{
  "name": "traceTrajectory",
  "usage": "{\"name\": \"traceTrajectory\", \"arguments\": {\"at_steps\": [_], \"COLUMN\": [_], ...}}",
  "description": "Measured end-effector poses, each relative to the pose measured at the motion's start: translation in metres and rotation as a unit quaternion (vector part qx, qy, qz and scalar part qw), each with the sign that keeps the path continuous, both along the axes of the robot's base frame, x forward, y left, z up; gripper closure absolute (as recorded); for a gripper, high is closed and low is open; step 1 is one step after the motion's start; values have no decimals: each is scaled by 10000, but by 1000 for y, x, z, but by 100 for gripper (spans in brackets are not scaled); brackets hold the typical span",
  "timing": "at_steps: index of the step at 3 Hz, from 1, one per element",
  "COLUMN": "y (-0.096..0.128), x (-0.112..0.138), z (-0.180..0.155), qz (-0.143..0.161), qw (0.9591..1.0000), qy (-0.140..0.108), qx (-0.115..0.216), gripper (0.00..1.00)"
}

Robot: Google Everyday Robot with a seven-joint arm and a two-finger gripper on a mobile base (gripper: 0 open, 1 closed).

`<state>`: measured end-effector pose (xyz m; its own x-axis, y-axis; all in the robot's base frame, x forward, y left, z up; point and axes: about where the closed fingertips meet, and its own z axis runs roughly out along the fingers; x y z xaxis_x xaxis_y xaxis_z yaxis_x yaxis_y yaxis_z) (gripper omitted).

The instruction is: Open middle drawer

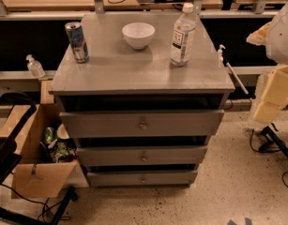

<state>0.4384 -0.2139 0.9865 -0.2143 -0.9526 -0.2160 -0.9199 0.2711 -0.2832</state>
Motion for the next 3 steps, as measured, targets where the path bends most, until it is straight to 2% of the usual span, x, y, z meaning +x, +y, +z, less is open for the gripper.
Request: {"name": "traceTrajectory", "arguments": {"at_steps": [2, 3], "y": [10, 12], "x": [15, 18], "z": [-20, -51], "qz": [-141, -506], "qw": [9998, 9983], "qy": [17, -101], "qx": [163, 268], "gripper": [0, 0]}}
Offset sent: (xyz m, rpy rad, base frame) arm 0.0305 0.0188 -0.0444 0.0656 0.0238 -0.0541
